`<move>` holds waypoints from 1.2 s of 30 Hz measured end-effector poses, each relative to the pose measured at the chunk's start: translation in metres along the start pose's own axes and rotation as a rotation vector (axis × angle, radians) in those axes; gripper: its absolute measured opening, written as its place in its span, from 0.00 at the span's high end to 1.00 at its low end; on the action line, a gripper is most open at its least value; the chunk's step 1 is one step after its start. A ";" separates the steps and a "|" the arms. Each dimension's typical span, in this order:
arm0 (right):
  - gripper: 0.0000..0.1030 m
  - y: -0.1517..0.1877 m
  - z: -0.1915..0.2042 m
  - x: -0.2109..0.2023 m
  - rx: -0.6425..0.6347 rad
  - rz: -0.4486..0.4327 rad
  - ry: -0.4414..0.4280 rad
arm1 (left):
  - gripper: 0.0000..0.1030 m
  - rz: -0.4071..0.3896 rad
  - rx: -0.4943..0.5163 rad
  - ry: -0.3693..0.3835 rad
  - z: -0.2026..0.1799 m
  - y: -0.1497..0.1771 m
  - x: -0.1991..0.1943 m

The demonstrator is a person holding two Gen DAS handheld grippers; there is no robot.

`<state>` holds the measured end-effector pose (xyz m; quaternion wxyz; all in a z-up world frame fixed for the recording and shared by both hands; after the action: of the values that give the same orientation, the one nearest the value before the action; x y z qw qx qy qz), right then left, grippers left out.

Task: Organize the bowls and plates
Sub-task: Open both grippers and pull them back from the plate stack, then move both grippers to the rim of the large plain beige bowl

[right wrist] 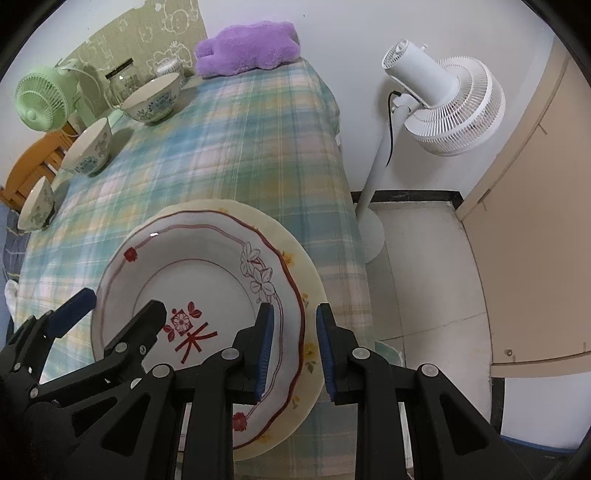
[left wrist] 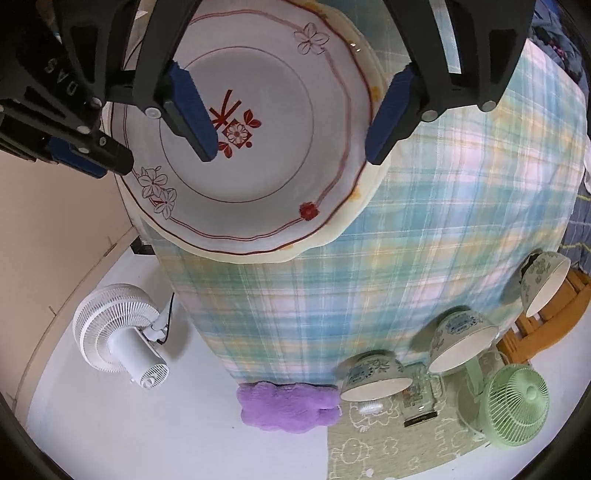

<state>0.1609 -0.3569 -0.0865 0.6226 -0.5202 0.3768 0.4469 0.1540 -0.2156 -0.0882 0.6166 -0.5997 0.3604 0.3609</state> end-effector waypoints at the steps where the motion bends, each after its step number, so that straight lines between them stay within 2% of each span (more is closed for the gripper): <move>1: 0.68 -0.001 0.001 -0.002 0.001 -0.003 -0.001 | 0.18 -0.001 -0.008 -0.003 0.003 -0.001 -0.003; 3: 0.58 -0.003 0.003 -0.006 0.001 -0.013 -0.001 | 0.17 -0.017 -0.022 -0.010 0.009 -0.004 -0.010; 6: 0.48 -0.009 0.005 -0.017 0.006 -0.049 -0.002 | 0.12 -0.046 -0.043 -0.016 0.019 -0.009 -0.019; 13: 0.37 -0.022 0.029 -0.030 -0.017 -0.083 -0.002 | 0.09 -0.104 -0.088 -0.022 0.051 -0.018 -0.034; 23: 0.37 -0.029 0.096 -0.040 0.006 -0.145 0.024 | 0.09 -0.136 -0.070 -0.010 0.118 -0.033 -0.043; 29: 0.37 -0.039 0.147 -0.044 0.032 -0.175 0.029 | 0.09 -0.140 -0.056 0.015 0.172 -0.050 -0.046; 36: 0.37 -0.054 0.227 -0.040 0.035 -0.232 0.005 | 0.09 -0.147 -0.053 -0.001 0.254 -0.066 -0.041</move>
<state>0.2006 -0.1434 0.0076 0.6781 -0.5506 0.3234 0.3638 0.1953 0.0362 -0.0148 0.6258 -0.6403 0.3052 0.3243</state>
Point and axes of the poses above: each gripper's, at about its wrist camera, not at the fingertips, and x roughly the way its jaws point, z to its left, y to its underside, the point moved 4 cm from there along x, roughly the way its jaws point, and after that the axes turned 5 degrees about -y, right-handed, at the moved point
